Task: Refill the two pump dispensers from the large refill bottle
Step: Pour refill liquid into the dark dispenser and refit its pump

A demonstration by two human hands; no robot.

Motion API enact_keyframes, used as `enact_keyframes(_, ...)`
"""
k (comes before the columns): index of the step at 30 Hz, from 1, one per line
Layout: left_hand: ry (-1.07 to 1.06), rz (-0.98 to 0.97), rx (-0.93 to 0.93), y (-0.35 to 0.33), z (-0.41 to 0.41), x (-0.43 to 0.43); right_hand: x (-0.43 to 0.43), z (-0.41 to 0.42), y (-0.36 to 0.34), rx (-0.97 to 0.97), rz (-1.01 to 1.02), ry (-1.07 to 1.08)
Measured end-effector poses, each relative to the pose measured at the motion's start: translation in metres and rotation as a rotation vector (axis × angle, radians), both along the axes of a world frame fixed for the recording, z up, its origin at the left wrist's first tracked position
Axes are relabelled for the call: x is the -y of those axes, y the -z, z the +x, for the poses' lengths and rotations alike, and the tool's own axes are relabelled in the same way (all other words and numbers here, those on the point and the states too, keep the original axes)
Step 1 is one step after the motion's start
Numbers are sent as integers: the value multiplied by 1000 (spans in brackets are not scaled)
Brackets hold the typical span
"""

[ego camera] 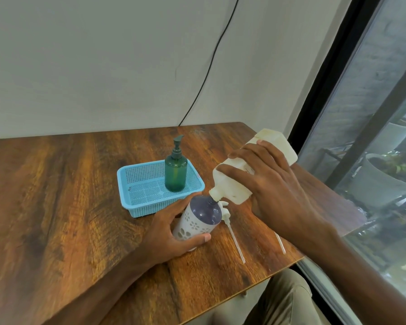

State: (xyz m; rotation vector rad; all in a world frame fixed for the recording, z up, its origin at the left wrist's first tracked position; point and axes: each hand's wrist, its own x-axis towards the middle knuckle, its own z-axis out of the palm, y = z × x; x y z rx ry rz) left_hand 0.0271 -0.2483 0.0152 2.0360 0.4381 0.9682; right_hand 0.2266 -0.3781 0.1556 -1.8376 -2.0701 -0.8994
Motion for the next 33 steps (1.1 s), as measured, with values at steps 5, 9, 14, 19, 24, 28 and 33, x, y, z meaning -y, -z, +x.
enact_keyframes(5, 3, -11, 24, 1, 0, 0, 14, 17, 15, -340, -89, 72)
enact_keyframes(9, -19, -51, 22, -3, -1, 0, 27, 29, 45, -756, -113, 75)
enact_keyframes(14, -40, -109, 46, -3, -1, -1, 30, 55, 78, -1065, -81, 256)
enact_keyframes(19, -44, -117, 34, 1, 0, -1, 23, 59, 103, -1141, 82, 376)
enact_keyframes(24, -42, -129, 20, -3, -1, 2, 14, 50, 114, -1241, 96, 356)
enact_keyframes(28, -44, -144, 15, -6, -1, 4, 11, 39, 115, -1292, 94, 411)
enact_keyframes(33, -54, -149, 2, -7, -1, 4, 25, 13, 113, -1190, 315, 463)
